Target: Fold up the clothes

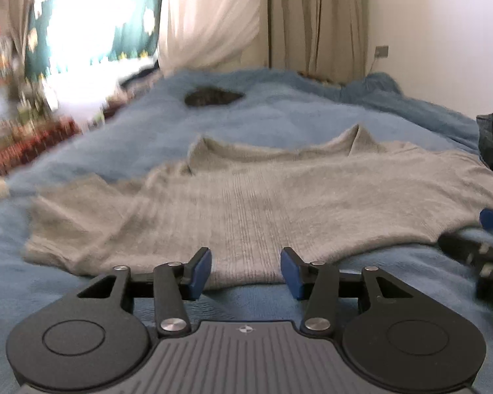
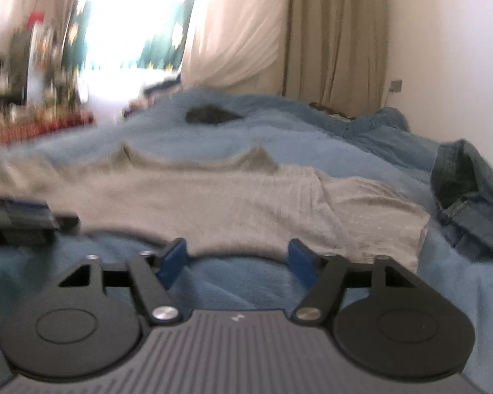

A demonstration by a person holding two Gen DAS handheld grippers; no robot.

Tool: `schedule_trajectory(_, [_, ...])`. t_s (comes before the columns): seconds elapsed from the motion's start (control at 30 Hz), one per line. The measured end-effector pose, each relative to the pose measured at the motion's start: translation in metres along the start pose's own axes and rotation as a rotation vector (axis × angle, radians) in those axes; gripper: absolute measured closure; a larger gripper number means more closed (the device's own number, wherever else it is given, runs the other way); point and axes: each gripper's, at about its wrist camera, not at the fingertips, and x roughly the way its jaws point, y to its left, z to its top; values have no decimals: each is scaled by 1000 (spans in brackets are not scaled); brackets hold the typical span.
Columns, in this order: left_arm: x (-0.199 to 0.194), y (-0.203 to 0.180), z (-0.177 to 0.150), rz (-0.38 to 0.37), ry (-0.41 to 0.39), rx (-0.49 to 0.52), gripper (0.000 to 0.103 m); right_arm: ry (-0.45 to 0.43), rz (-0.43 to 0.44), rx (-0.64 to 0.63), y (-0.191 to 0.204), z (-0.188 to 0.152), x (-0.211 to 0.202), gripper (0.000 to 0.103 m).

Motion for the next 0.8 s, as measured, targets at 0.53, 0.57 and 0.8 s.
schedule_trajectory(0.53, [7,2,-23,-9,16,2,67,111,128,-146,67,-18,34,79])
schedule_trajectory(0.57, [7,2,-23,-11,17,1,67,108,128,-151,67,-22,30,79])
schedule_trajectory(0.8, [-4,3,-19,-31,-3,-19,68,46,120,-106,56,-11,1,78])
